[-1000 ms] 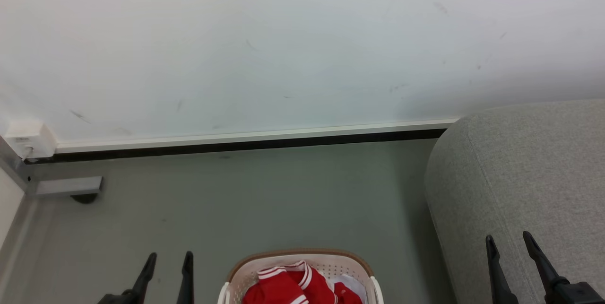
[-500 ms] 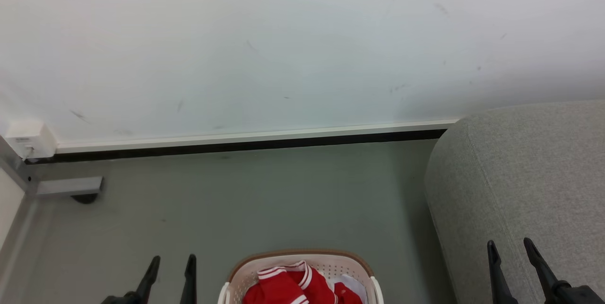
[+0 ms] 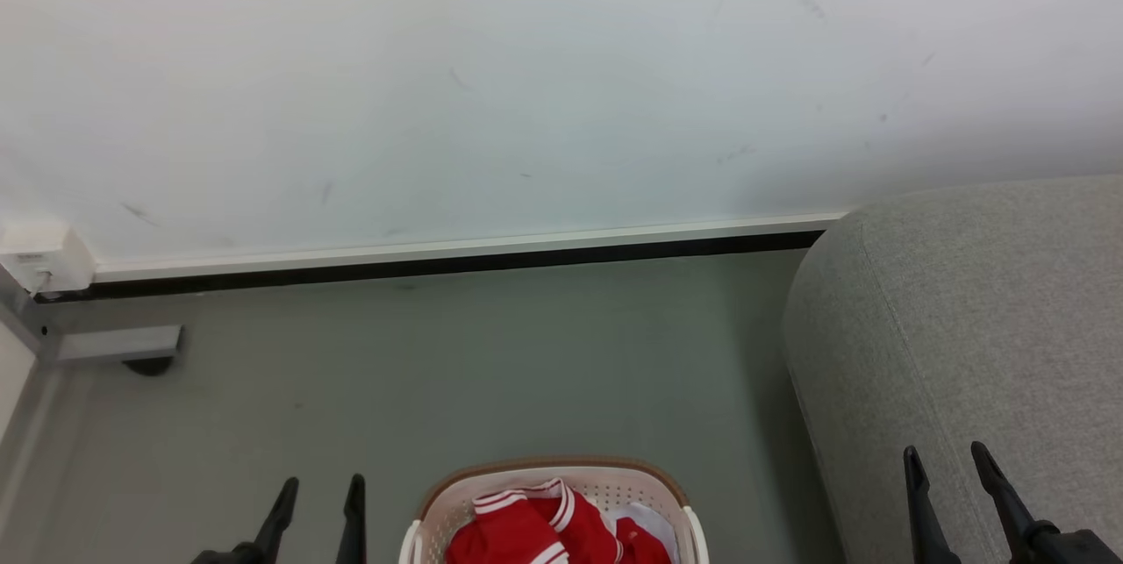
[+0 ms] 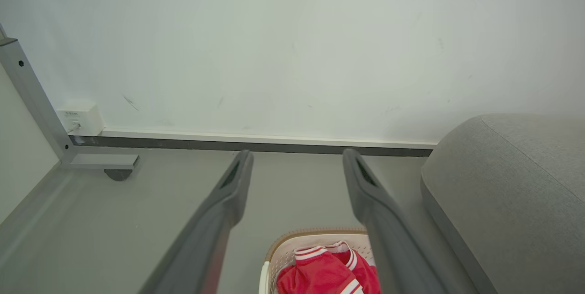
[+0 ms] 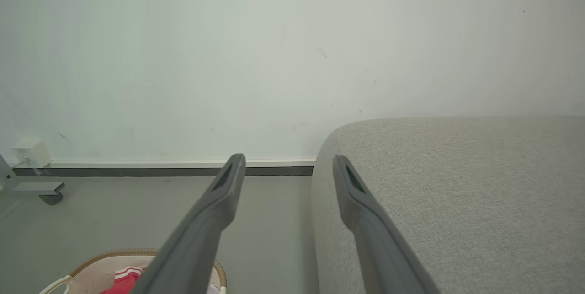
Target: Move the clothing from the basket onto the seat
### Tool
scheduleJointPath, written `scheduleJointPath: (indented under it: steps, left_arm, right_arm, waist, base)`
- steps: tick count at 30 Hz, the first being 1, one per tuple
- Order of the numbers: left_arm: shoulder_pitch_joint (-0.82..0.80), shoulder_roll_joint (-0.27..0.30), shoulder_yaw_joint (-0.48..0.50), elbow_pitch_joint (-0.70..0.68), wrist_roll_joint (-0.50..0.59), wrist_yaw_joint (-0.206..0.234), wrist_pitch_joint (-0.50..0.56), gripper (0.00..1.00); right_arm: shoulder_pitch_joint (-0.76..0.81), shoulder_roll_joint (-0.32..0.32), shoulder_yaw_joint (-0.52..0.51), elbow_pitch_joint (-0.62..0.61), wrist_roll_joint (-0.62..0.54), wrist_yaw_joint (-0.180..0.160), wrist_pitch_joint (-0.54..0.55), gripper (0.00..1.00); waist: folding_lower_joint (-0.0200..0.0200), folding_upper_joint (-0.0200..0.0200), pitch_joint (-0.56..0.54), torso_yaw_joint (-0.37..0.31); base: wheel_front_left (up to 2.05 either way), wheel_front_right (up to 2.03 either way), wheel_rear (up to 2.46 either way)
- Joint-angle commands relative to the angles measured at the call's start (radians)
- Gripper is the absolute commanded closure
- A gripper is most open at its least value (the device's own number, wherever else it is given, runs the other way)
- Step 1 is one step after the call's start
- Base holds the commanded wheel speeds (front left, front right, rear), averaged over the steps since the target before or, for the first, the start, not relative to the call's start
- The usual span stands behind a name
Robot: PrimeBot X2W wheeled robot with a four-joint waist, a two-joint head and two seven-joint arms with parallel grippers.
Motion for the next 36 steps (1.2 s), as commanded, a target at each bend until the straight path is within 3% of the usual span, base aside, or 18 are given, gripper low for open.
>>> scheduleJointPath:
  steps: [1,8,15,25,36]
  left_arm:
    - [-0.002,0.007,-0.001,0.004,-0.003,-0.001,-0.001,0.00]
    - [-0.073,0.006,-0.103,0.055,0.044,-0.018,-0.001,0.00]
    - [-0.253,0.007,-0.222,0.182,0.074,-0.022,-0.001,0.00]
    - [-0.530,0.007,-0.356,0.445,0.122,0.005,0.037,0.00]
    - [-0.723,0.023,-0.386,0.691,0.168,0.057,0.157,0.00]
  right_arm:
    - [-0.006,0.001,-0.001,0.000,0.003,-0.002,0.000,0.00]
    - [-0.043,0.001,-0.002,-0.026,-0.003,-0.002,0.000,0.00]
    - [-0.132,0.001,0.014,-0.068,-0.026,-0.002,0.001,0.00]
    - [-0.286,-0.004,0.038,-0.161,-0.031,-0.002,0.001,0.00]
    - [-0.379,0.002,0.065,-0.236,-0.024,-0.002,0.001,0.00]
  waist:
    - [0.0000,-0.0001,0.007,-0.004]
    - [0.0000,-0.0001,0.081,-0.015]
    - [0.0000,-0.0001,0.235,-0.040]
    - [0.0000,-0.0001,0.502,-0.092]
    - [0.0000,-0.0001,0.698,-0.149]
  base:
    - [0.00,0.00,0.00]
    - [0.00,0.00,0.00]
    - [0.00,0.00,0.00]
    - [0.00,0.00,0.00]
    - [0.00,0.00,0.00]
